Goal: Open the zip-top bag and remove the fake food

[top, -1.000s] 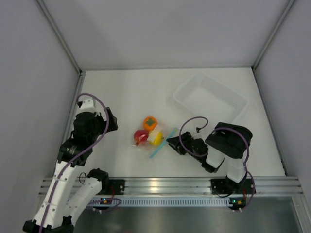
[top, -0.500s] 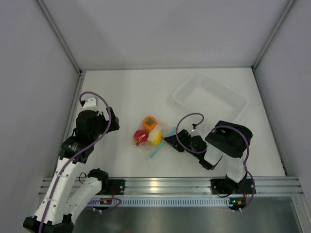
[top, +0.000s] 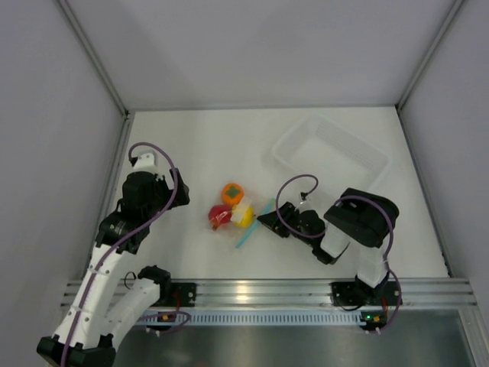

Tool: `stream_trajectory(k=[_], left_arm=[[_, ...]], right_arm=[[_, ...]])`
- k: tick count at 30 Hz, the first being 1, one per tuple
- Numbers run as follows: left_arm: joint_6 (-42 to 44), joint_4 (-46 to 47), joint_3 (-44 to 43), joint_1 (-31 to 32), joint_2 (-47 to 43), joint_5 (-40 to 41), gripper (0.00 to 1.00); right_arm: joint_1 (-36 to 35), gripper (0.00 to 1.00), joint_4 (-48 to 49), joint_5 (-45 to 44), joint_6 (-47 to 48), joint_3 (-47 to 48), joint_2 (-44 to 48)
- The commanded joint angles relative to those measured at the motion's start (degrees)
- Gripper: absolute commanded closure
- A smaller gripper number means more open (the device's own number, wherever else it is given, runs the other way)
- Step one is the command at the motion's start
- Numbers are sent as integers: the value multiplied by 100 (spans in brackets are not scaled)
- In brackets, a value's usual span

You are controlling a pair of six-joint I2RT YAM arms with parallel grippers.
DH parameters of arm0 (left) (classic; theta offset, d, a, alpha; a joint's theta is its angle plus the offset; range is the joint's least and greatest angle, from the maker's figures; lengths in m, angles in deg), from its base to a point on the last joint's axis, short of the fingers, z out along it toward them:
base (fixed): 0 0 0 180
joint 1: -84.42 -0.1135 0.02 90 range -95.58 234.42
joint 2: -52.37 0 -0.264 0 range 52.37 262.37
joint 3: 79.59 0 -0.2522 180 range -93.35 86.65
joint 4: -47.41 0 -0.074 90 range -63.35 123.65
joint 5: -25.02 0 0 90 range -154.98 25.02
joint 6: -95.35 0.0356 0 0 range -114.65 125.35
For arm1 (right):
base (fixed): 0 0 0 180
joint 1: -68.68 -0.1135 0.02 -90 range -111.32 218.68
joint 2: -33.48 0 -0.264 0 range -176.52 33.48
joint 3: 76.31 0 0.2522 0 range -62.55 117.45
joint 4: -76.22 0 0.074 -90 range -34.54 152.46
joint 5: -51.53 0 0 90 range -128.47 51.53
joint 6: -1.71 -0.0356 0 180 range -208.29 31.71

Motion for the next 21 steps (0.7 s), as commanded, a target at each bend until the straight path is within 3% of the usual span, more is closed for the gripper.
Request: stream_trajectory(k=[1, 9, 21], left_arm=[[74, 354, 6, 18, -38, -38, 1], [74, 354, 23, 18, -82, -38, 1], [74, 363, 23, 18, -74, -73, 1]], right_arm=[[106, 57, 2061, 217, 129, 64, 211], [246, 52, 2053, 332, 173, -15, 519], [317, 55, 2061, 499, 6, 406, -149]])
